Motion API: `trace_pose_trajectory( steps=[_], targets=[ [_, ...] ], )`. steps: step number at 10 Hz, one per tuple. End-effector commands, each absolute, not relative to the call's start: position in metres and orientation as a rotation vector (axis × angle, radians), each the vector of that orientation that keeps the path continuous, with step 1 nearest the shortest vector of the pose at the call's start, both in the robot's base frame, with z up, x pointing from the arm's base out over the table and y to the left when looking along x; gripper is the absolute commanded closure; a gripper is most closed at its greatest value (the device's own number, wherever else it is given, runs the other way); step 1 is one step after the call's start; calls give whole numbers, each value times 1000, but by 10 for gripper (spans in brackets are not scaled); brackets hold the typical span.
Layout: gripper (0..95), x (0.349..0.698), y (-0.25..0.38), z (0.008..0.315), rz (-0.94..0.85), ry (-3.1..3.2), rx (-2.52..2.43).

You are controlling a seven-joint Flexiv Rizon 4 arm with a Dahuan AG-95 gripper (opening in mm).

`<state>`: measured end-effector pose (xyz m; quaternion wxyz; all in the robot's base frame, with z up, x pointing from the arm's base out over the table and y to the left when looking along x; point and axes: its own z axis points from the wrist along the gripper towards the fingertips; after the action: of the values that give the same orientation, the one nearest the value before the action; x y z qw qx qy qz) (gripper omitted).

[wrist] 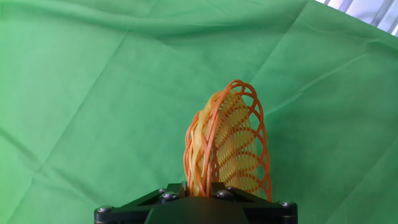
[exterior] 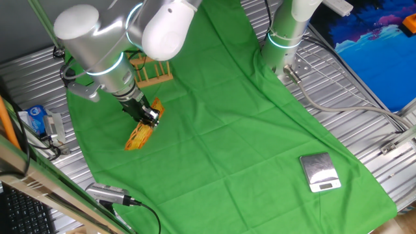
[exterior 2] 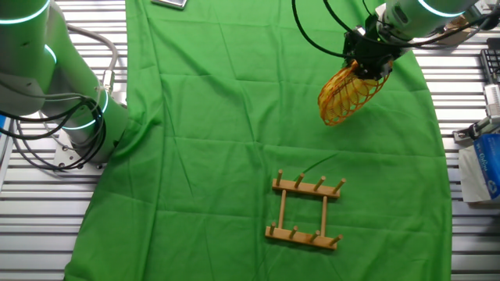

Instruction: Take the dish off the dish rack

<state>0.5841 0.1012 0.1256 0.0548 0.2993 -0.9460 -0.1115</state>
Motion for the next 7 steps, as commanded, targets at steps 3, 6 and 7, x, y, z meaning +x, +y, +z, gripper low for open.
trace_pose_trajectory(
  steps=[3, 6, 7],
  targets=[
    [950, 585, 101, 126, -345, -2852, 982],
    [950, 585, 111, 123, -324, -2890, 905],
    [950, 585, 118, 120, -319, -2896, 887]
  ],
)
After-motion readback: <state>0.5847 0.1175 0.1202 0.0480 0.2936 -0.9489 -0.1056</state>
